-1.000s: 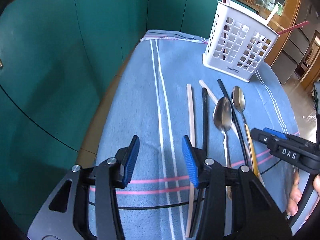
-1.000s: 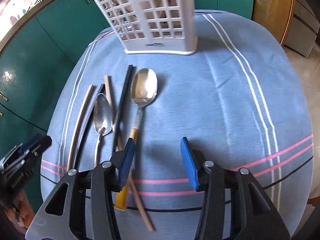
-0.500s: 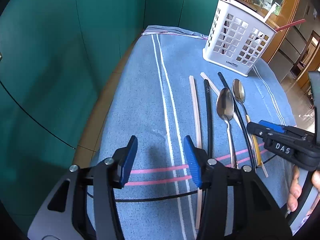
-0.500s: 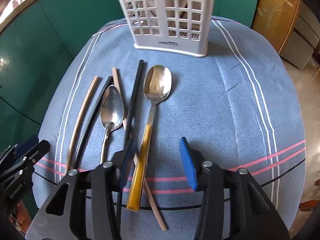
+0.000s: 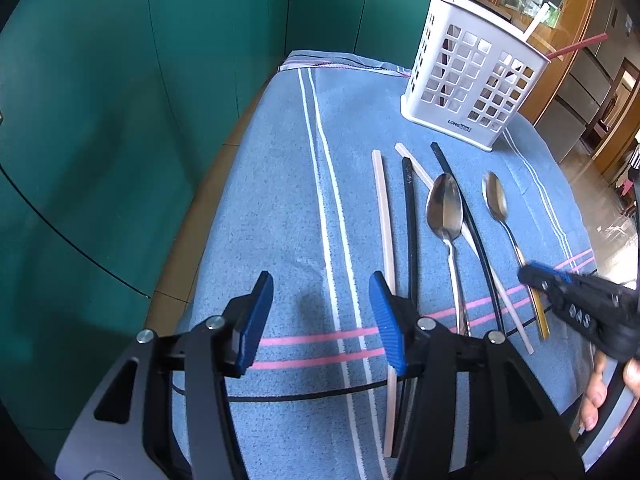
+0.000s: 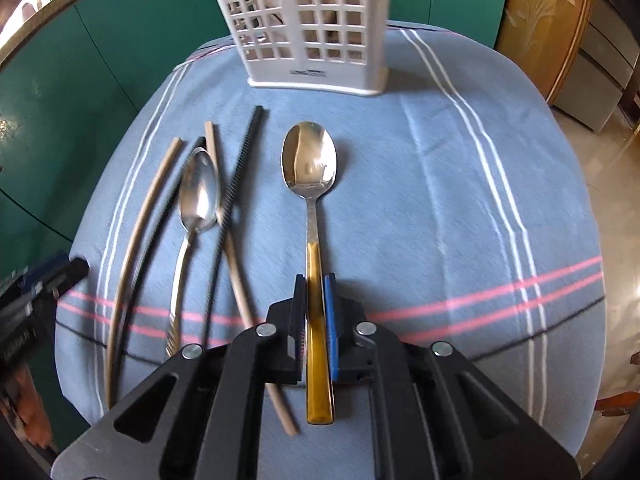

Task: Organize utensils
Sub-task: 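Grasp the yellow-handled spoon with the right tool while the left tool approaches utensils, then close the left tool on the silver spoon while the right tool holds its spoon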

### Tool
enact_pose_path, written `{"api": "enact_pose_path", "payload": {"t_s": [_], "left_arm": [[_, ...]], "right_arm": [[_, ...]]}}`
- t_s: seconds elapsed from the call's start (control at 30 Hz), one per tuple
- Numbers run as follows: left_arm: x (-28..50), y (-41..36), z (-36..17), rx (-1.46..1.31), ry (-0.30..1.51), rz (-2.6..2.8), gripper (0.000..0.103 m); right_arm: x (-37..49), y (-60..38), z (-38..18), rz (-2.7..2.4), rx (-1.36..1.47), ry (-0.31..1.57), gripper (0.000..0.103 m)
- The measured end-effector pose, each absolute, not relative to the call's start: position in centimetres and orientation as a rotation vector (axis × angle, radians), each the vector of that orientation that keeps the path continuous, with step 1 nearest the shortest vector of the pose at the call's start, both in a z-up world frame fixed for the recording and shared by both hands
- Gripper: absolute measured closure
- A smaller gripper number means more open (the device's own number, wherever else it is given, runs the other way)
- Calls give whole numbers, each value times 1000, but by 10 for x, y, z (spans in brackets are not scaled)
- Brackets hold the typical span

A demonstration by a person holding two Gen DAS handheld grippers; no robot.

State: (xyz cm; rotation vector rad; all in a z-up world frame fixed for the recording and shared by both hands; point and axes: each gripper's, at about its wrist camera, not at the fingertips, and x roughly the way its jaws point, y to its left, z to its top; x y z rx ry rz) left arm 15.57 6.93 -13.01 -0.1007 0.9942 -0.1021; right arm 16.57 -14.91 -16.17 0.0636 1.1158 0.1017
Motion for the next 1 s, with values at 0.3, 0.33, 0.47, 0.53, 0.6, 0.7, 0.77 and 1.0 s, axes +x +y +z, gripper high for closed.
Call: {"api": "enact_pose_path", "payload": {"t_s": [0.3,0.33,0.47,0.53,0.6,0.7,0.77,1.0], "left_arm": [[183,53,-122,-112,986,-171,53],[186,48,-121,-105,983,-186,54],[208,20,-118,-37,981,-272,56],[219,5,-119,22,984,-327,56],[228,-5,-122,60,988,-378,56],[243,-16,-128,102,1008,-457,56],[250,-19,-131,92,1026,-529,59],[267,-25,-139,57,1071,-621,70]], "right_arm": [[153,-179,-148,113,71,1055,75],[154,-181,-145,114,73,1047,75],[162,-189,-141,120,103,1029,75],[166,-193,-142,124,111,1028,75],[171,-196,-143,154,129,1029,75],[179,-203,-142,246,164,1011,75],[190,-207,-143,301,176,1010,75],[246,-218,-157,534,268,1027,75]]}}
